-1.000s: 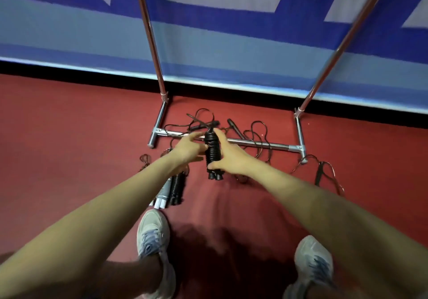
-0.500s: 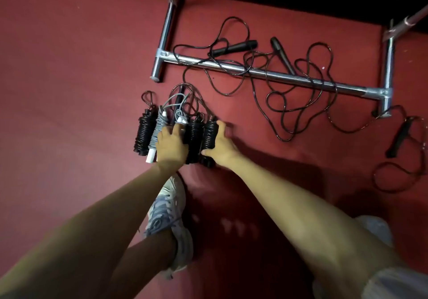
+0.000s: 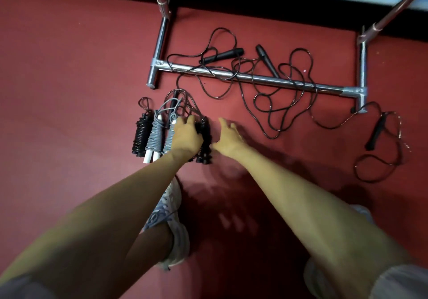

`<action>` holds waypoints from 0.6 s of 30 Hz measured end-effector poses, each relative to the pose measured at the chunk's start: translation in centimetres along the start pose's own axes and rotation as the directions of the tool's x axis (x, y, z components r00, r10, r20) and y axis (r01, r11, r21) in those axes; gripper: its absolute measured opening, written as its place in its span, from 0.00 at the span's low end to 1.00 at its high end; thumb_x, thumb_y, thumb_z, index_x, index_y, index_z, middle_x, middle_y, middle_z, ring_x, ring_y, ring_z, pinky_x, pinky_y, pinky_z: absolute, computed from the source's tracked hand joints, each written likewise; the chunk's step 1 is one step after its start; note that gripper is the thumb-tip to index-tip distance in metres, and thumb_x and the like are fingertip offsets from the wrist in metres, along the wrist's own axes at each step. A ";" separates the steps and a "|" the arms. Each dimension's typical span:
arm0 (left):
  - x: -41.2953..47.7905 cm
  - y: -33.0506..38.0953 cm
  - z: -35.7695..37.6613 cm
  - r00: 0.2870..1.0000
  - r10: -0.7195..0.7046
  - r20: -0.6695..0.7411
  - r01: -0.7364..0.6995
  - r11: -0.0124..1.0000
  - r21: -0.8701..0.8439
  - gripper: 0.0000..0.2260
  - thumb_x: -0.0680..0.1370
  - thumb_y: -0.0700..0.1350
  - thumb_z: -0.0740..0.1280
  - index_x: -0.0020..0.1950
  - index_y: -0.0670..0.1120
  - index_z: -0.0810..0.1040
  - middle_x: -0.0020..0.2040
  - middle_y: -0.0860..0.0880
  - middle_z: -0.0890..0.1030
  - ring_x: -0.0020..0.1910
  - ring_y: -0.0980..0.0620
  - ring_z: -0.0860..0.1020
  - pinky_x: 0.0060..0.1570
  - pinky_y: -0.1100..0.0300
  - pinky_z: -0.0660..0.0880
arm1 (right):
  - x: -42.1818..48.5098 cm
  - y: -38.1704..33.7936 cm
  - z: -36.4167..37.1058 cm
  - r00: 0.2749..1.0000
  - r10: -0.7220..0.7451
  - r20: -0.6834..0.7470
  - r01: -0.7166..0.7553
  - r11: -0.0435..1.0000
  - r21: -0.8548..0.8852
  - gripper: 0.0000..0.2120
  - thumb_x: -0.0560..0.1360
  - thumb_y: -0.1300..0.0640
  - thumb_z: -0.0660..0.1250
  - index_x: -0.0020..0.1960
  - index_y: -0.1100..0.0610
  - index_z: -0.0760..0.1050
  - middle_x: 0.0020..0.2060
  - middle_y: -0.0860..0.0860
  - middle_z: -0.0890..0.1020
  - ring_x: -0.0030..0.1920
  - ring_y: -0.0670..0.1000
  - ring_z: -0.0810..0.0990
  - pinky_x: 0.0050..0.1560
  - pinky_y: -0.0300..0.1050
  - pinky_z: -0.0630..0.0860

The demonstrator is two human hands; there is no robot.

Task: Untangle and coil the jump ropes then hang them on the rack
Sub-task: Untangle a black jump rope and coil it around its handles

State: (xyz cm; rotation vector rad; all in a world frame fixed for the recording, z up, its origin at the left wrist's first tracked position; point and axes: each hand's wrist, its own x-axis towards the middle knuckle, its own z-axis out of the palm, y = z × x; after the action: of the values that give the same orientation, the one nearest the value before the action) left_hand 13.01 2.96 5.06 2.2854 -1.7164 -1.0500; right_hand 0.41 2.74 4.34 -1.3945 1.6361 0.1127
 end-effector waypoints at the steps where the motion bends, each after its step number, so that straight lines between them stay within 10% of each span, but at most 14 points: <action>1: 0.0 1.4 0.1 0.999 0.039 0.019 -0.039 0.999 -0.015 0.23 0.73 0.34 0.64 0.69 0.40 0.70 0.66 0.37 0.67 0.65 0.37 0.68 0.69 0.56 0.61 | -0.4 0.7 -1.4 1.000 -0.003 -0.029 0.003 1.000 -0.011 0.38 0.74 0.55 0.71 0.77 0.54 0.54 0.71 0.60 0.62 0.70 0.62 0.66 0.66 0.52 0.67; 8: 1.8 10.5 3.6 0.966 0.220 0.139 -0.222 0.975 -0.003 0.21 0.75 0.36 0.64 0.68 0.43 0.71 0.67 0.40 0.67 0.67 0.41 0.68 0.66 0.58 0.62 | -0.7 9.2 -10.7 0.960 0.065 -0.272 -0.087 0.994 -0.070 0.26 0.75 0.61 0.65 0.71 0.57 0.64 0.65 0.60 0.68 0.66 0.62 0.71 0.65 0.50 0.69; 18: 4.2 11.0 12.5 0.908 0.300 0.293 -0.358 0.919 0.165 0.19 0.72 0.39 0.68 0.63 0.45 0.78 0.64 0.39 0.71 0.63 0.39 0.69 0.64 0.55 0.66 | 3.6 18.3 -9.5 0.964 -0.047 -0.262 -0.031 0.957 -0.287 0.23 0.74 0.64 0.64 0.68 0.52 0.71 0.68 0.56 0.64 0.70 0.58 0.60 0.67 0.52 0.66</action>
State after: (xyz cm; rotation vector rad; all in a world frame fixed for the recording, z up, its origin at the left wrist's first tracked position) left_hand -2.46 -0.77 -1.32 1.9215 -2.3285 -1.1827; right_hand -19.48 0.74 -1.75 -1.6977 1.8929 0.1706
